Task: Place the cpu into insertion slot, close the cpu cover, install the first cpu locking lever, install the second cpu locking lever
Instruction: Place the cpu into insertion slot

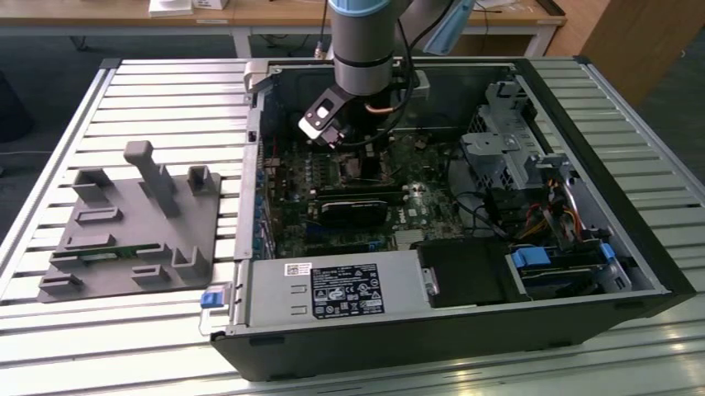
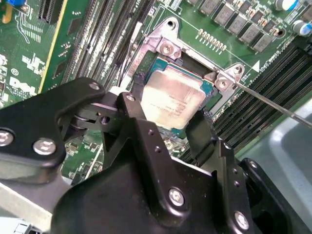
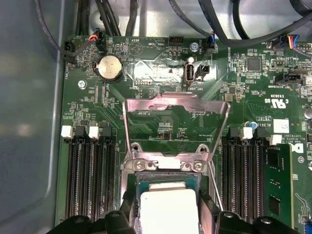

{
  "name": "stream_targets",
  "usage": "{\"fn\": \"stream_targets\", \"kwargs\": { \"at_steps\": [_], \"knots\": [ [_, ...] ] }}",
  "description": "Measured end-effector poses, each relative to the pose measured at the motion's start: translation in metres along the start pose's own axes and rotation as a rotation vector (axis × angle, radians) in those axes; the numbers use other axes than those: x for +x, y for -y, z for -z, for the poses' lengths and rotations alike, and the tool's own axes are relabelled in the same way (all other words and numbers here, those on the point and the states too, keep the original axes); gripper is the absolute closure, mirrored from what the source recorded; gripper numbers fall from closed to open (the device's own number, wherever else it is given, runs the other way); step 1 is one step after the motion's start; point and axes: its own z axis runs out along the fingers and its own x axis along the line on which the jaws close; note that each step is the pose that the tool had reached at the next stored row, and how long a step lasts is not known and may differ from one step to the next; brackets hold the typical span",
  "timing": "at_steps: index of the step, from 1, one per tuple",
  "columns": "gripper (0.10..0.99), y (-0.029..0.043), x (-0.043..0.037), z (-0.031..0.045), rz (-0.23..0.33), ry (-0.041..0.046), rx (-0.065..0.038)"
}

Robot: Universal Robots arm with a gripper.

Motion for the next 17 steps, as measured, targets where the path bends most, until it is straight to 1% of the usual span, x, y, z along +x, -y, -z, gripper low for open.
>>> {"fn": "stream_targets", "kwargs": {
  "at_steps": [2,5,8,9,11,12,13,17],
  "knots": [
    [0.478,0.0000,0.0000,0.0002,0.000,-0.0001,0.000],
    [0.478,-0.0001,0.0000,0.0024,0.000,-0.0018,0.000],
    [0.478,-0.0002,0.0000,0.0024,0.000,-0.0021,0.000],
    [0.494,-0.0002,0.0000,0.0025,0.000,-0.0019,0.000],
    [0.494,-0.0002,-0.0001,0.0027,0.000,-0.0012,0.000],
    [0.541,-0.0002,-0.0001,0.0027,0.000,-0.0013,0.000],
    [0.541,-0.0004,0.0000,0.0029,0.000,-0.0015,0.000],
    [0.545,-0.0010,0.0001,0.0074,-0.003,-0.0013,0.003]
  ]
}}
